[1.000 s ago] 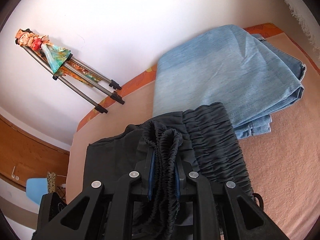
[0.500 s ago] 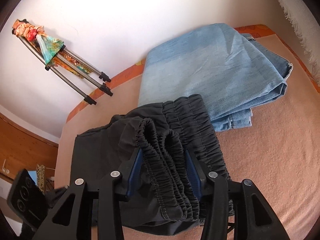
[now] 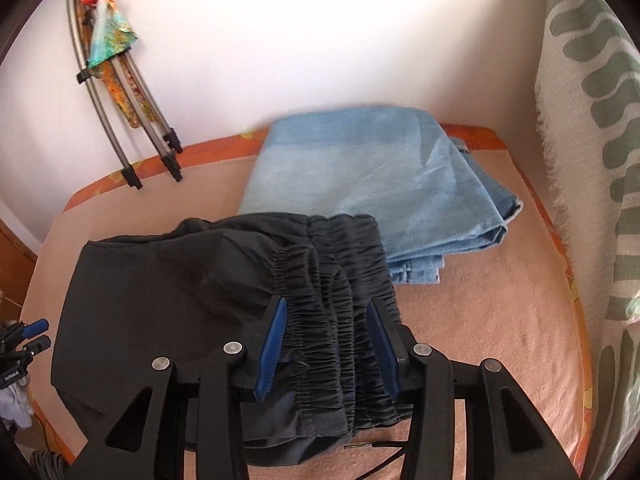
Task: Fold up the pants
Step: 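Open both tools to release the trousers folded in half, then grasp the folded end of the trousers with the left tool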
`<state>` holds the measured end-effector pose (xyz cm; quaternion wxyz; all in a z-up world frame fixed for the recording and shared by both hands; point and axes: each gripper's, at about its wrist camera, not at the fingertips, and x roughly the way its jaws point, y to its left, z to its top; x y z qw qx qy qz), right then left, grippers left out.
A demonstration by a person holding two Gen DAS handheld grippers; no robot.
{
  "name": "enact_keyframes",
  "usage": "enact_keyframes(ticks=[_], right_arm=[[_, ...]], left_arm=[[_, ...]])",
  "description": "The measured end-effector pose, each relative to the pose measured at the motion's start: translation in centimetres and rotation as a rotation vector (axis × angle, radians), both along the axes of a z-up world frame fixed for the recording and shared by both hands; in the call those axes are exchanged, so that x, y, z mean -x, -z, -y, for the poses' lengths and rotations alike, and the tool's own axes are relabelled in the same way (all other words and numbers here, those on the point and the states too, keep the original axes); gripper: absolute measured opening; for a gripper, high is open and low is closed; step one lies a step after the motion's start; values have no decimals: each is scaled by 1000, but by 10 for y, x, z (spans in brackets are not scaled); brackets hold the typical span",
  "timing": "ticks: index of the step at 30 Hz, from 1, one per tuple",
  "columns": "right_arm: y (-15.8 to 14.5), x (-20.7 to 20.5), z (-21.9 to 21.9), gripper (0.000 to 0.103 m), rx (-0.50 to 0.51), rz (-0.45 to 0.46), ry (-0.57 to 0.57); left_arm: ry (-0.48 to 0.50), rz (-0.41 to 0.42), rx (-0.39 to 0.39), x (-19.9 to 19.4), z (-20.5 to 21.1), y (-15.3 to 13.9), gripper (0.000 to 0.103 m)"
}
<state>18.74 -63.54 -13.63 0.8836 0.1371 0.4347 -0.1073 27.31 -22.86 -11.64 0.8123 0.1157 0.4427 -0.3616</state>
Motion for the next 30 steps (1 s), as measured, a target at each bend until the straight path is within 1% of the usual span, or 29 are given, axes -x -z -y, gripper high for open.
enact_keyframes(ticks=[2, 3, 5, 7, 10, 13, 16, 19, 22, 24, 26, 28, 30], right_arm=[[-6, 1, -16, 44, 8, 22, -42], [-6, -1, -22, 44, 10, 23, -58], [-6, -3, -37, 44, 2, 16, -98], [-4, -6, -50, 44, -13, 5, -146], [2, -13, -63, 45, 14, -24, -171], [10, -18, -64, 45, -38, -42, -173], [8, -22, -74, 46, -84, -27, -191], [1, -31, -96, 53, -130, -8, -232], [-8, -47, -128, 54, -161, 2, -287], [-15, -59, -153, 56, -181, 4, -328], [-21, -76, -181, 61, -198, 0, -370], [-24, -90, -206, 63, -195, -9, -407], [-27, -105, -233, 63, -170, -24, -433]], left_arm=[[1, 16, -17, 3, -2, 1, 42], [-11, 8, -19, 4, -4, 2, 42], [-35, -35, -8, 3, -8, 6, 42], [-55, -54, -5, 4, -15, 9, 43], [-76, -74, -18, 7, -22, 17, 43], [-119, -79, -24, 9, -30, 22, 43], [-172, -105, -8, 7, -40, 27, 47], [-203, -160, 33, 4, -49, 36, 47], [-210, -171, 67, 4, -52, 38, 47], [-208, -174, 79, 4, -53, 38, 47], [-205, -179, 93, 3, -54, 38, 47], [-200, -179, 106, 3, -55, 39, 47], [-198, -177, 119, 3, -56, 40, 47]])
